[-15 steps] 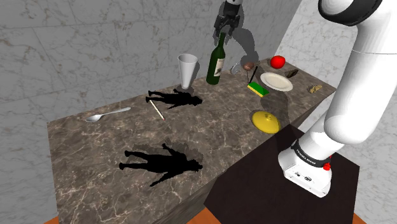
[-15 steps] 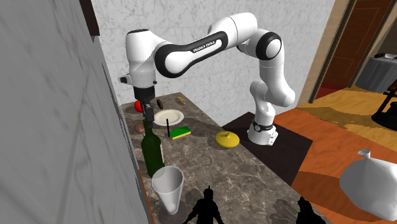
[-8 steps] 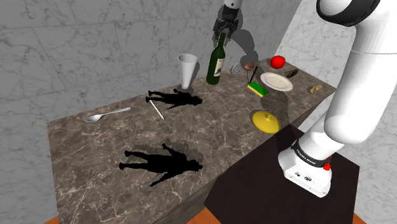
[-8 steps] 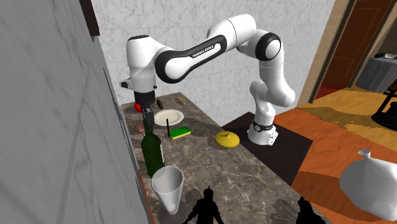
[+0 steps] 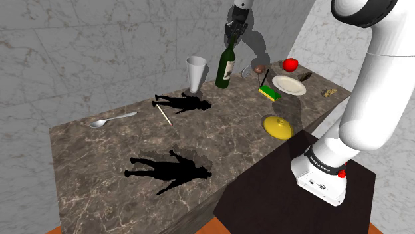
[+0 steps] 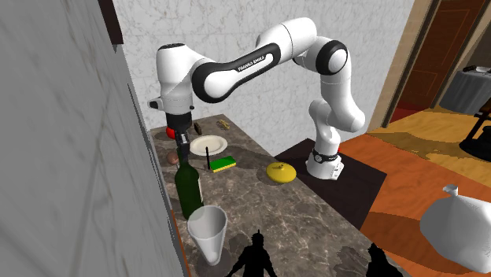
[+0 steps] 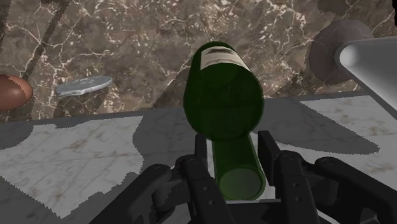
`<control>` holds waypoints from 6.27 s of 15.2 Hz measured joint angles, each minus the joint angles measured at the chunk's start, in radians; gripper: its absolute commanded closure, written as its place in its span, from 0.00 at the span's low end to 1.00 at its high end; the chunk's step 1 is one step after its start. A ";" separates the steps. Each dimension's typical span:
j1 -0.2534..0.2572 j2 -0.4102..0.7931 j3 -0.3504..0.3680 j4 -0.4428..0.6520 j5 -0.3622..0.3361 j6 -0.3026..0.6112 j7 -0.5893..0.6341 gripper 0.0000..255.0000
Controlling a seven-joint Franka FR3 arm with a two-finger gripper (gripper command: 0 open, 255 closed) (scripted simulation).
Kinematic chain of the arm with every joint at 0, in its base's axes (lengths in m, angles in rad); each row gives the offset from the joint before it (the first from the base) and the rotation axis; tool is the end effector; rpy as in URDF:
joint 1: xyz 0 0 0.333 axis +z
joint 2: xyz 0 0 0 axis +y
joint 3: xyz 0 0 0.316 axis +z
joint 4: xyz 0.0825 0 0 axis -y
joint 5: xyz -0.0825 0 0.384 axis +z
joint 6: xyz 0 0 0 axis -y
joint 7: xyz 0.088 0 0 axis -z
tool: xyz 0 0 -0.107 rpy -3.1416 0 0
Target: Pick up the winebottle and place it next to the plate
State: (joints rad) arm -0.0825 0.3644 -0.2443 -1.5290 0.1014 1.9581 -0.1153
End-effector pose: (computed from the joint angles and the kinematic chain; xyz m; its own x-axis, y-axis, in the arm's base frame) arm 0.6467 -0.1895 0.4602 0.9714 -0.2250 0.0764 -0.2256 -0.9742 -0.0014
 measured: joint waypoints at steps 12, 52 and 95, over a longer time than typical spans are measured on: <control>-0.003 -0.007 -0.002 0.067 -0.003 -0.075 0.003 1.00; -0.229 -0.684 -0.249 -0.556 -0.214 -0.094 -0.414 1.00; -0.306 -0.763 -0.354 -0.660 -0.280 -0.052 -0.558 0.00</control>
State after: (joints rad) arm -0.3887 -0.3985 -0.5987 -2.1893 -0.1791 1.9064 -0.6737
